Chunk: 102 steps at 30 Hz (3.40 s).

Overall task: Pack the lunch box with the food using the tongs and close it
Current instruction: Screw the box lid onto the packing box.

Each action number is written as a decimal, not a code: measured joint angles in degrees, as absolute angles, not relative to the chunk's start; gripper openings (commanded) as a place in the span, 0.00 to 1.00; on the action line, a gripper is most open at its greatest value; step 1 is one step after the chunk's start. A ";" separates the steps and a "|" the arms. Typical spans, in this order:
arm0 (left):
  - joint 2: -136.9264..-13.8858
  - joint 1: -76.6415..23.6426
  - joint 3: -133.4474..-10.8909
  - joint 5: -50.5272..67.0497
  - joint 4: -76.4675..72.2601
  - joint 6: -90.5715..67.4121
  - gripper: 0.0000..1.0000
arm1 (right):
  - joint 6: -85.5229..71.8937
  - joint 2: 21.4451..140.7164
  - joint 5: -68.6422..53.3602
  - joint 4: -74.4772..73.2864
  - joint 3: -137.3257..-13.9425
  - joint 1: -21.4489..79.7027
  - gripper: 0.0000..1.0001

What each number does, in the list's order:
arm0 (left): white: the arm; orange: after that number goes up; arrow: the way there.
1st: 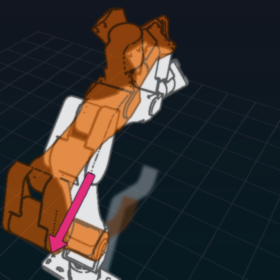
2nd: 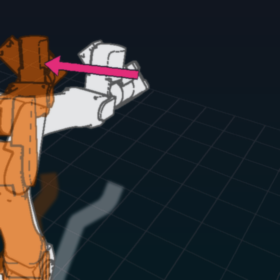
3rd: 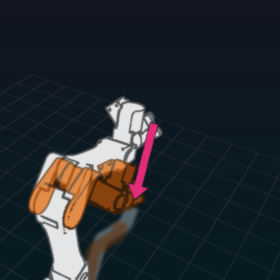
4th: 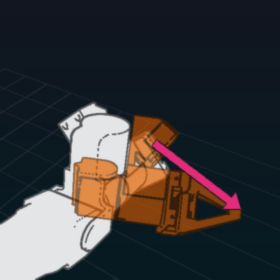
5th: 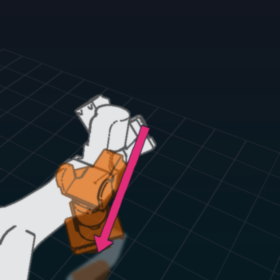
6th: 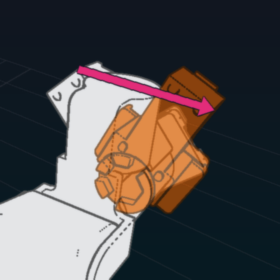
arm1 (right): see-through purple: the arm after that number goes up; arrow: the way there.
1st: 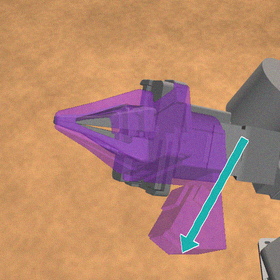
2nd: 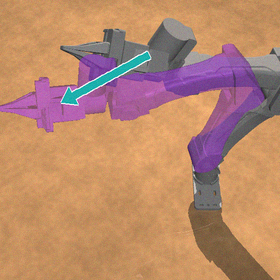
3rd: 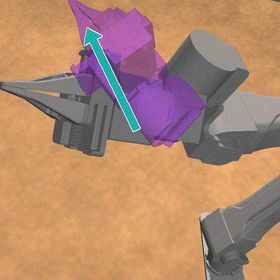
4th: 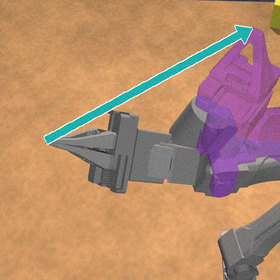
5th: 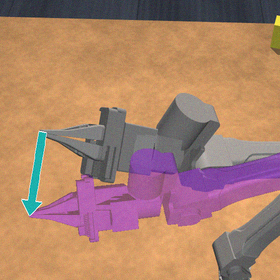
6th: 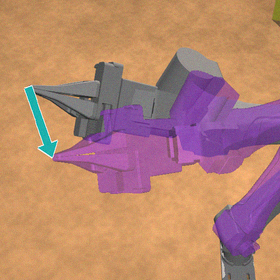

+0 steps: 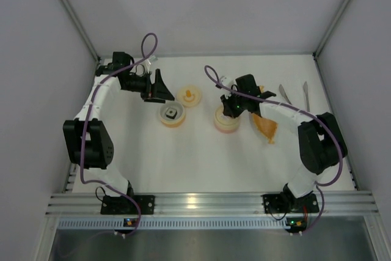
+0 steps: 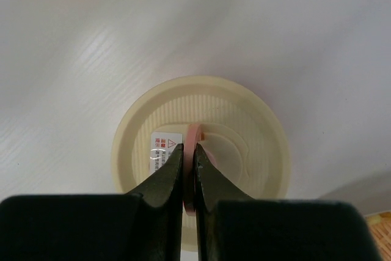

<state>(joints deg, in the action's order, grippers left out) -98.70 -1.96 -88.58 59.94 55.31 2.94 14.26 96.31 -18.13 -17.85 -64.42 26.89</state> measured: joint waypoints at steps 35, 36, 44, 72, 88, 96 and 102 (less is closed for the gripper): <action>-94.72 -1.76 -84.49 53.15 54.13 6.20 0.98 | 13.04 94.98 -19.62 -30.24 -69.52 28.16 0.54; -94.63 -1.76 -84.14 52.97 54.08 6.22 0.98 | 13.37 94.85 -19.33 -30.79 -69.95 28.12 0.54; -94.30 -1.76 -83.35 52.53 54.11 6.26 0.98 | 15.55 93.86 -18.04 -33.56 -73.97 28.05 0.49; -93.89 -1.69 -81.84 52.36 53.95 7.01 0.98 | 16.29 94.45 -19.97 -38.92 -73.19 28.05 0.50; -93.86 -1.65 -81.82 51.94 53.63 7.11 0.98 | 13.89 94.94 -13.10 -31.05 -69.80 28.08 0.57; -93.86 -1.65 -81.19 51.59 53.60 7.33 0.98 | 13.39 96.49 -11.35 -29.58 -68.97 29.69 0.71; -93.86 -1.65 -81.19 51.55 53.58 7.46 0.98 | 12.97 96.95 -8.69 -28.25 -68.66 31.22 0.72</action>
